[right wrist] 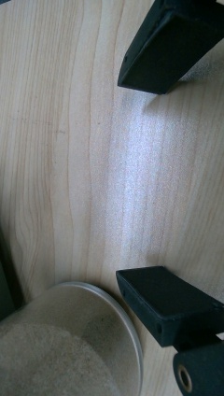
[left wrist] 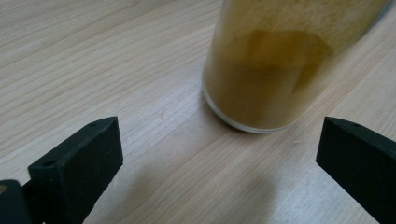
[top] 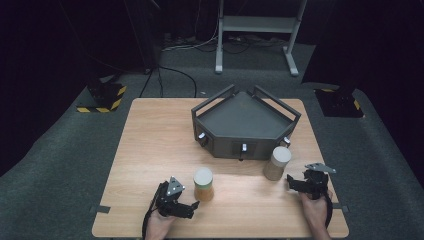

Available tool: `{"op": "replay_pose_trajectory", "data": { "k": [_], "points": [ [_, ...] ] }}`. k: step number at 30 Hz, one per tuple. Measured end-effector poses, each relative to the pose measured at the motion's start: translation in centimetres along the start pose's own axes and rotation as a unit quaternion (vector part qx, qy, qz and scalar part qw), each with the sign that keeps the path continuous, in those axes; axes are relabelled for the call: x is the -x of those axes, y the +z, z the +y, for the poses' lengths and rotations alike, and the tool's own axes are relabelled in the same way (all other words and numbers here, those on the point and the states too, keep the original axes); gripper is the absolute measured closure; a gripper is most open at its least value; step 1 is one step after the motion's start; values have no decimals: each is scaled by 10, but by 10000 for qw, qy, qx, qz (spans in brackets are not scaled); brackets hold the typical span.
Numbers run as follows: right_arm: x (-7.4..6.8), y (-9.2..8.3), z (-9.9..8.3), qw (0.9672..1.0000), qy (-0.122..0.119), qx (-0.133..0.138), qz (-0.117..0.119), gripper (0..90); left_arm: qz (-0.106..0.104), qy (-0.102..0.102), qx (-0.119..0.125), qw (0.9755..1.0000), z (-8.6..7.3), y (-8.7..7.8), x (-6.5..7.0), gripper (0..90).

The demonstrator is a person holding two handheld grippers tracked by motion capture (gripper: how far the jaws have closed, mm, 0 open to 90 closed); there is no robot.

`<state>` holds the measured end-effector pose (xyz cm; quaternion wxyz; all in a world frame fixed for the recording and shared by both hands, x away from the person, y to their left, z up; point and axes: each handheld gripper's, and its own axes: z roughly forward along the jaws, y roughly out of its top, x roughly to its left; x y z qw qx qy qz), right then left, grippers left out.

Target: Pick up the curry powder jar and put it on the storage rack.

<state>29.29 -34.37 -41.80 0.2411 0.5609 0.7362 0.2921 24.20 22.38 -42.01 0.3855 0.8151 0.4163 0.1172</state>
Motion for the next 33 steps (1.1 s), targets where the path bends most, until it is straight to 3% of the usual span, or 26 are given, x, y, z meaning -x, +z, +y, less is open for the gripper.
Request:
{"op": "replay_pose_trajectory", "data": {
  "k": [11, 18, 33],
  "points": [
    [0, 0, 0, 10000, -2, 6, -1, 72, -93, 123, 164, 9997, 10, 8, 10, 9],
    [0, 0, 0, 10000, -1, 6, -1, 73, -151, 70, 316, 9994, 13, 10, 12, 22],
    [0, 0, 0, 10000, 2, 8, -4, 75, 8, 107, 542, 9985, 23, 17, 25, 85]
  ]
}}
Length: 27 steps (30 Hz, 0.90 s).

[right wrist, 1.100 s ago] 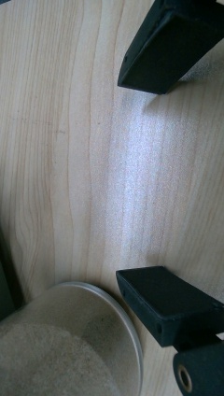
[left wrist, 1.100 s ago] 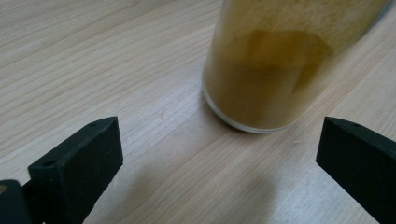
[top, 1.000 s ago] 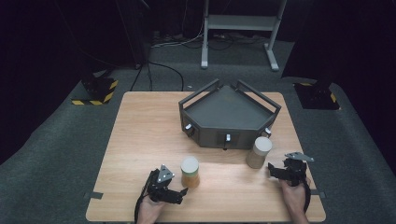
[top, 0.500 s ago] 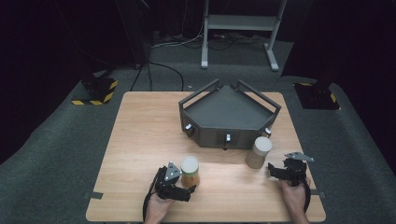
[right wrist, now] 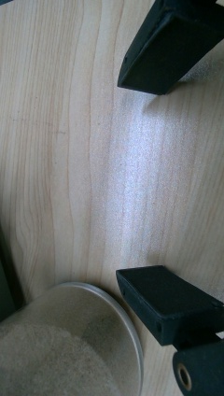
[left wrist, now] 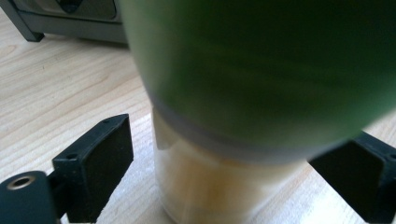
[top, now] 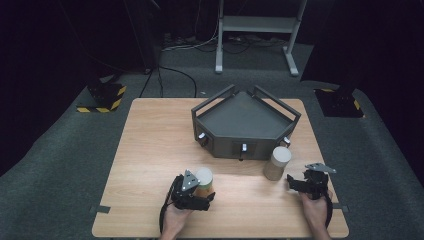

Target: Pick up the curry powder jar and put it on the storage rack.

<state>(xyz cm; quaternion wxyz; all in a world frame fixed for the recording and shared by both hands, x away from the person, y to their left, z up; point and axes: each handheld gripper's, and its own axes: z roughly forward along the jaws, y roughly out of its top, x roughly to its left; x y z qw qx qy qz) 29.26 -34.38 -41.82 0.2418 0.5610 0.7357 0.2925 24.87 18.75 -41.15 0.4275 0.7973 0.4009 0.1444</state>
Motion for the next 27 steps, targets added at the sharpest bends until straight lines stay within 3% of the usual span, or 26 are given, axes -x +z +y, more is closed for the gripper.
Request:
{"op": "replay_pose_trajectory", "data": {
  "k": [27],
  "points": [
    [0, 0, 0, 10000, 3, 0, -2, 76, 204, -14, 94, 9997, 7, 6, 11, 277]
  ]
}}
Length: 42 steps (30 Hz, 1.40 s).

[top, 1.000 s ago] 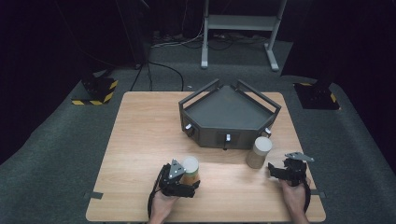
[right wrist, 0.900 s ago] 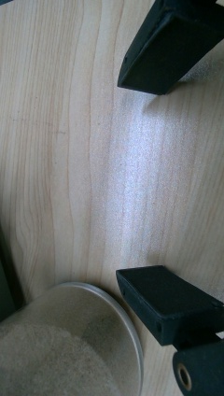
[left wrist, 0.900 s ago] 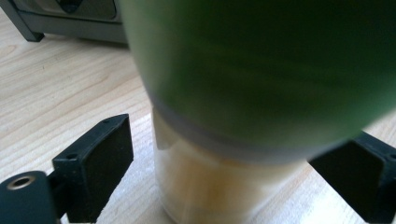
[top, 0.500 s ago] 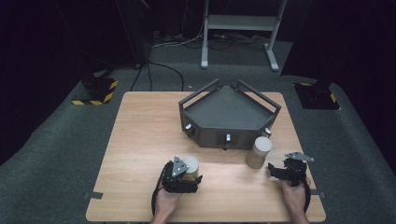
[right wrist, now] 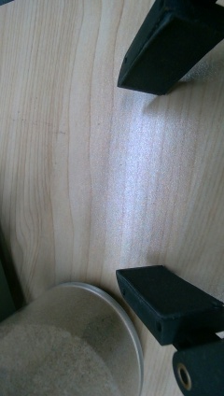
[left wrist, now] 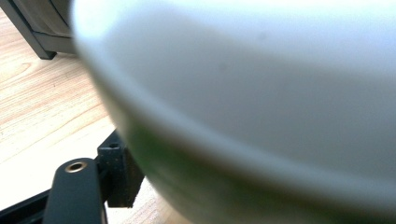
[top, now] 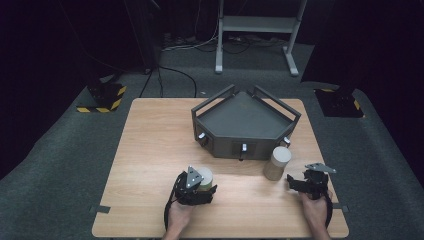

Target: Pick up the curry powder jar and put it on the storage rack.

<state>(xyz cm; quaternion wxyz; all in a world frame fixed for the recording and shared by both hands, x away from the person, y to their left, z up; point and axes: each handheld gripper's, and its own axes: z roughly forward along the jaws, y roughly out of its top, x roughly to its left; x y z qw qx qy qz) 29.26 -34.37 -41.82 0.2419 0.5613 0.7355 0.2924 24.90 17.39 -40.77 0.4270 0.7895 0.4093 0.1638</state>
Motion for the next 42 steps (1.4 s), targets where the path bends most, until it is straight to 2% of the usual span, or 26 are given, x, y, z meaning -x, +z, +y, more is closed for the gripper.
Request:
{"op": "replay_pose_trajectory", "data": {
  "k": [2, 15, 21, 29, 42],
  "points": [
    [0, 0, 0, 10000, 1, 0, 0, 75, -4, 3, -6, 10000, 0, 1, 1, 303],
    [0, 0, 0, 10000, 4, 1, 1, 77, 21, 43, 7, 10000, 0, -1, 2, 317],
    [0, 0, 0, 10000, 2, 2, 2, 77, 28, 48, -67, 10000, 4, -1, 0, 319],
    [0, 0, 0, 10000, 4, 2, 1, 76, 23, -82, -47, 10000, 7, -7, -7, 319],
    [0, 0, 0, 10000, -1, 4, -3, 76, -98, -28, -79, 9999, 23, -14, -16, 319]
  ]
}}
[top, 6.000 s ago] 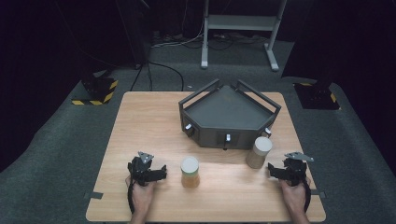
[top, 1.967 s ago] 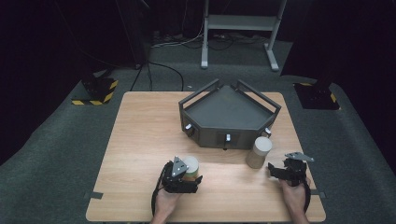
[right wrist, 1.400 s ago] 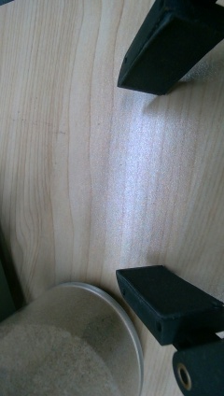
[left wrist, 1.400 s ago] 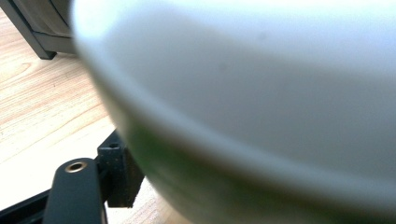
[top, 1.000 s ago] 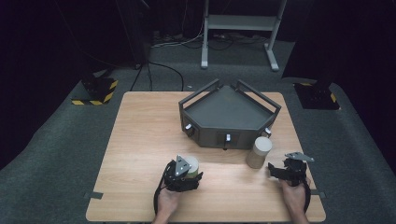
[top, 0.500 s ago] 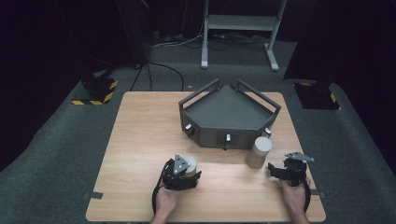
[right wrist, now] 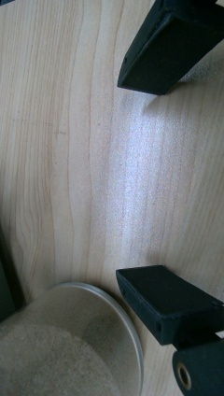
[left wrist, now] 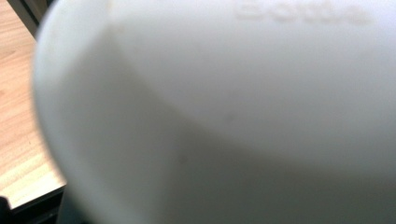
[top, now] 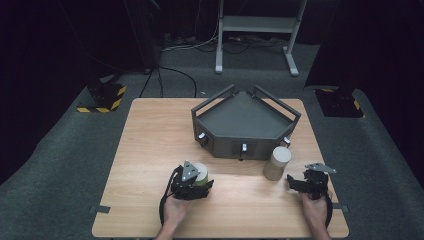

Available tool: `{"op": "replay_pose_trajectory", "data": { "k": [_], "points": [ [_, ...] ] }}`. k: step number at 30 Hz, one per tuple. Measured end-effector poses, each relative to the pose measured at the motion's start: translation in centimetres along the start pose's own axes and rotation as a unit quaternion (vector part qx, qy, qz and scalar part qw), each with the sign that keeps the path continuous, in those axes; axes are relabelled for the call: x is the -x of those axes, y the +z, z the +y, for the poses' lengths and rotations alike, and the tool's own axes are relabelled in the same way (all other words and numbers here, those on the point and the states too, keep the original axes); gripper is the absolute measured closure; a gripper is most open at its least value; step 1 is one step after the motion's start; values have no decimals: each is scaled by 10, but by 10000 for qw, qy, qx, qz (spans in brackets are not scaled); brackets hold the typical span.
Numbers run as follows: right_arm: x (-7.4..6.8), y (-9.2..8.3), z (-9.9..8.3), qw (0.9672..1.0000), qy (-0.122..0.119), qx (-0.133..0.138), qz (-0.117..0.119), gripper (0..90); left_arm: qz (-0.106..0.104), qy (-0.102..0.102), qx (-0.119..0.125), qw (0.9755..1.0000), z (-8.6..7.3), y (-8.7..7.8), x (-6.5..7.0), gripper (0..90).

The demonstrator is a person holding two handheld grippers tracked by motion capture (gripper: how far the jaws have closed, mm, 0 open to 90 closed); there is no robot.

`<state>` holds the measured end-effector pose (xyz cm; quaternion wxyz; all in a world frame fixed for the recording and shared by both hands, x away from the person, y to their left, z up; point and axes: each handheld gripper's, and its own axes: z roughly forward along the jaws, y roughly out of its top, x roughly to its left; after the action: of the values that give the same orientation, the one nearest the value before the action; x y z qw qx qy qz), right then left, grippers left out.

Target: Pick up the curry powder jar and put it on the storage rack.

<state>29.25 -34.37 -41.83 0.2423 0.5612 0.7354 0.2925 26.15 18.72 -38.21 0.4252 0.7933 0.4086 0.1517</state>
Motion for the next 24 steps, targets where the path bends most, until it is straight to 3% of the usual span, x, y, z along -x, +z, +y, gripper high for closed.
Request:
{"op": "replay_pose_trajectory", "data": {
  "k": [24],
  "points": [
    [0, 0, 0, 10000, 4, -2, 1, 76, -302, 77, -63, 9995, 62, -2, -15, 319]
  ]
}}
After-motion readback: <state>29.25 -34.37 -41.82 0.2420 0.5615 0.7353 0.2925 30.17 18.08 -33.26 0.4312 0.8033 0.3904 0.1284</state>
